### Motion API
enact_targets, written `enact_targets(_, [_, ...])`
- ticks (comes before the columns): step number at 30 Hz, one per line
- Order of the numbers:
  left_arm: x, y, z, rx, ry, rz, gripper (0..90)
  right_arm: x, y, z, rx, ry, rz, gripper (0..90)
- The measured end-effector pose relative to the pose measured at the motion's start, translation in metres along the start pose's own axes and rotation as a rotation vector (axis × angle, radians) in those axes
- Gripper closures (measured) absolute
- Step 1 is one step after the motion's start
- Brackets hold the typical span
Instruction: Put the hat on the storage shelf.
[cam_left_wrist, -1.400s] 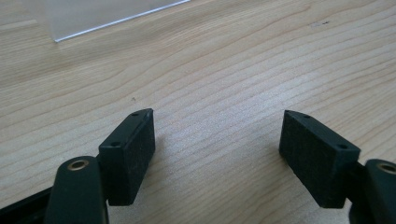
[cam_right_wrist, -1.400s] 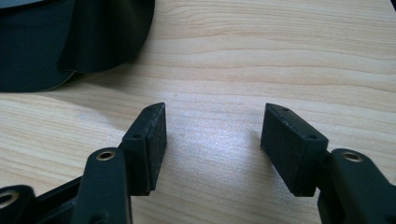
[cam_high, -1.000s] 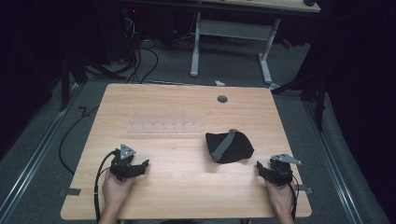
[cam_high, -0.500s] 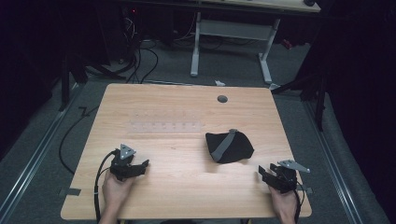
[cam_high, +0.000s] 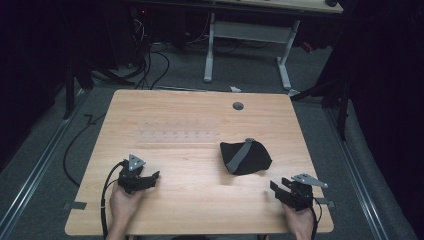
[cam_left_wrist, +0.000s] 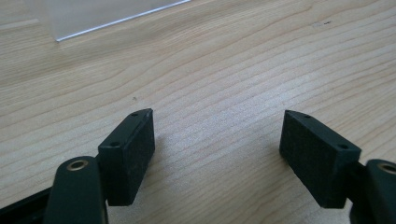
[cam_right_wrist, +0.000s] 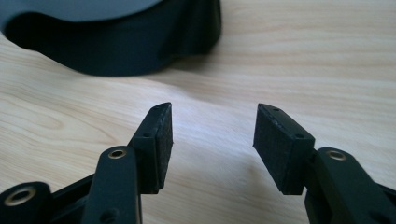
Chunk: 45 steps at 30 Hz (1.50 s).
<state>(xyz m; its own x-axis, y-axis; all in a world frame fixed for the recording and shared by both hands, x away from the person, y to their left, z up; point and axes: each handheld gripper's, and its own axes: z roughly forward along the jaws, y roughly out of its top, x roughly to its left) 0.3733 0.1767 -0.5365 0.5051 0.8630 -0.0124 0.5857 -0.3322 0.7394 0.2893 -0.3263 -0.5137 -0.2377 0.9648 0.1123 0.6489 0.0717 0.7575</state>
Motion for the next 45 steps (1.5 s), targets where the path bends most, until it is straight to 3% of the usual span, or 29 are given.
enact_targets(11, [-0.001,0.0,0.0,0.0,0.002,0.001,26.9,0.009,0.023,0.018,0.012,0.012,-0.05,41.3])
enact_targets(22, [-0.001,0.0,0.0,0.001,0.0,0.002,26.8,0.01,0.04,0.036,0.01,0.03,-0.014,38.9])
enact_targets(38, [-0.001,0.0,0.0,0.001,0.0,0.001,26.8,0.006,0.048,0.055,0.002,0.07,0.035,41.5])
enact_targets(45, [-0.001,0.0,0.0,0.001,0.0,0.001,26.8,0.01,0.054,0.059,0.0,0.082,0.029,42.4])
